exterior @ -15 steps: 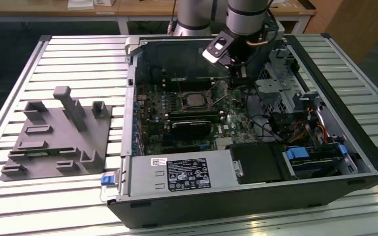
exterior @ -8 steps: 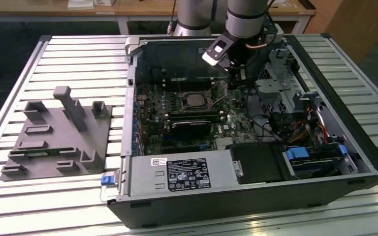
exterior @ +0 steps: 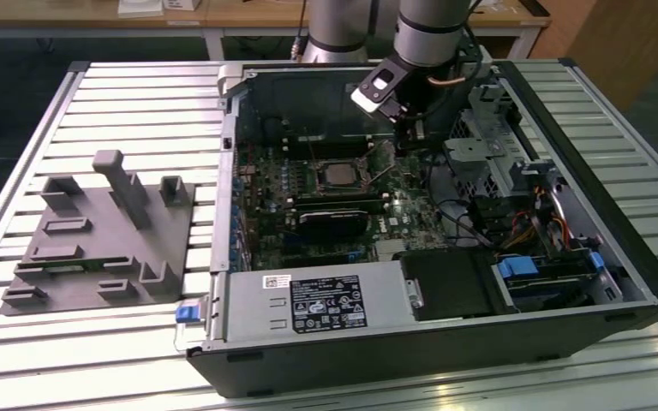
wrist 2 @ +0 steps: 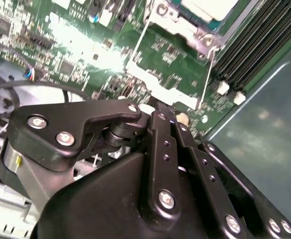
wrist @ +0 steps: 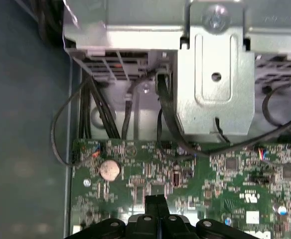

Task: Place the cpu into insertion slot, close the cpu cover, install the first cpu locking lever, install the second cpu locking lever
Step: 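Close the cpu cover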

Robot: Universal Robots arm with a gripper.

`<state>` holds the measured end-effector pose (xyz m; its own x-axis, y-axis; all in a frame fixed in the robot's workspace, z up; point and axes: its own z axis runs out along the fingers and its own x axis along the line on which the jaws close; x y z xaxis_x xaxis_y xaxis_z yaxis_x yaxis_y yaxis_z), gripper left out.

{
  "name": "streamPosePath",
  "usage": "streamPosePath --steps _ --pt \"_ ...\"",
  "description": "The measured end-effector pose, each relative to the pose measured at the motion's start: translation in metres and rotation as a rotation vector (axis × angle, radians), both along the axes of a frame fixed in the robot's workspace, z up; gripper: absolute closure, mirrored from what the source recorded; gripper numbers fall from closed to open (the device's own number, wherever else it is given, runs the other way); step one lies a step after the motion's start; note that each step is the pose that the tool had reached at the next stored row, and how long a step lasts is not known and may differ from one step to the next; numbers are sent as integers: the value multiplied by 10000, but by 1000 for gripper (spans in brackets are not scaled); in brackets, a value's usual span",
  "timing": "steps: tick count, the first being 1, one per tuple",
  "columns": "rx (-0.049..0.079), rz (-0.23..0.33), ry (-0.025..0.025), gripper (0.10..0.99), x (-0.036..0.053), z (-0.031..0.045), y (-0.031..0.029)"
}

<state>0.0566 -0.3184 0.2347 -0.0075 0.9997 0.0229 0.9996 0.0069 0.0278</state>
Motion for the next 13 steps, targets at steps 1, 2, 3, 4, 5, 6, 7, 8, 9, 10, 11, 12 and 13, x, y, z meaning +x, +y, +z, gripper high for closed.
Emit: streamPosePath --steps 1,2,3,4,5,6,7,8,9,10,11,12,13 --pt "-5 0 137 980 2 -1 0" --pt "-9 0 269 980 4 -2 0" --pt "-13 0 356 980 5 -2 0" --pt "-15 0 380 980 5 -2 0" --pt "-16 -2 385 980 5 -1 0" --pt "-16 -2 390 980 4 -1 0" --pt "-16 -1 393 980 5 -2 0" --pt "-14 -1 397 980 5 -2 0" --pt "-15 -1 402 980 5 -2 0" --pt "-14 -1 402 980 5 -2 0" --pt "-14 -1 402 980 1 -2 0" --pt "-14 0 402 980 -7 -3 0" --pt "-14 0 402 980 -16 -2 0"
